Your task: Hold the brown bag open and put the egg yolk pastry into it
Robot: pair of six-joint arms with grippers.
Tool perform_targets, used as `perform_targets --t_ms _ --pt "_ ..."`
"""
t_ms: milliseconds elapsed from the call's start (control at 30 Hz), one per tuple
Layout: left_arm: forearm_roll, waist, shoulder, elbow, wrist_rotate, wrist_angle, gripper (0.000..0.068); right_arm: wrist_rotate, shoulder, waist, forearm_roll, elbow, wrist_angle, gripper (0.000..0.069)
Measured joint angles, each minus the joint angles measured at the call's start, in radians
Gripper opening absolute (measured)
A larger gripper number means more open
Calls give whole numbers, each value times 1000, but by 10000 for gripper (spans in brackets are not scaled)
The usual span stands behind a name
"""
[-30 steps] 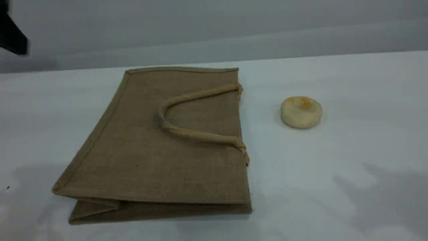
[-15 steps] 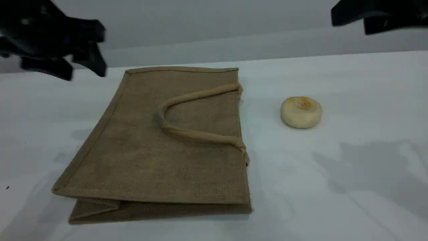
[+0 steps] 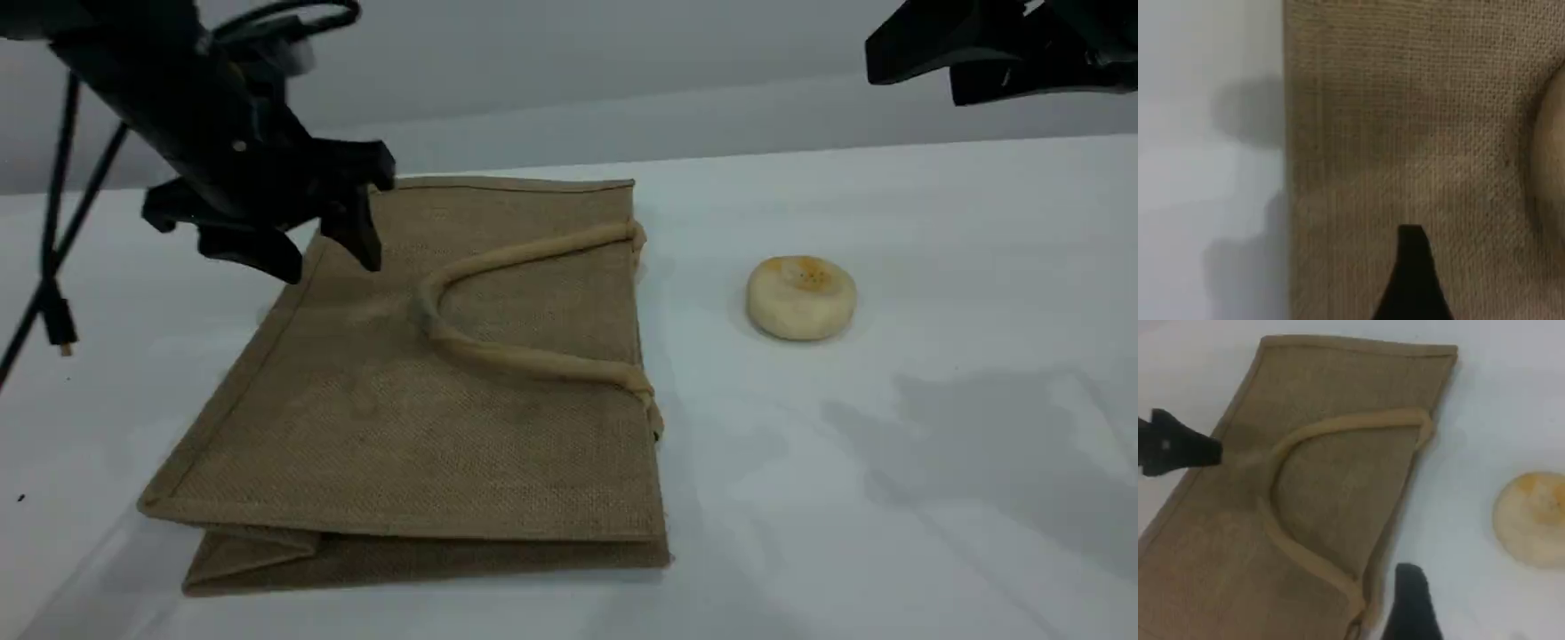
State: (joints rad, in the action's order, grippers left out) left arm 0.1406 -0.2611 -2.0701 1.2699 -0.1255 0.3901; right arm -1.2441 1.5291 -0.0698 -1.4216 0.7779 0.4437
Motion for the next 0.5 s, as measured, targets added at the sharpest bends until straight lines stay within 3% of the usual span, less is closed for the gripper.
perform_targets --t_ms 200,500 --pt "2 -38 -53 49 4 -6 482 0 0 0 3 0 -6 451" --pt "72 -44 -129 114 7 -7 482 1 0 0 3 0 -5 451"
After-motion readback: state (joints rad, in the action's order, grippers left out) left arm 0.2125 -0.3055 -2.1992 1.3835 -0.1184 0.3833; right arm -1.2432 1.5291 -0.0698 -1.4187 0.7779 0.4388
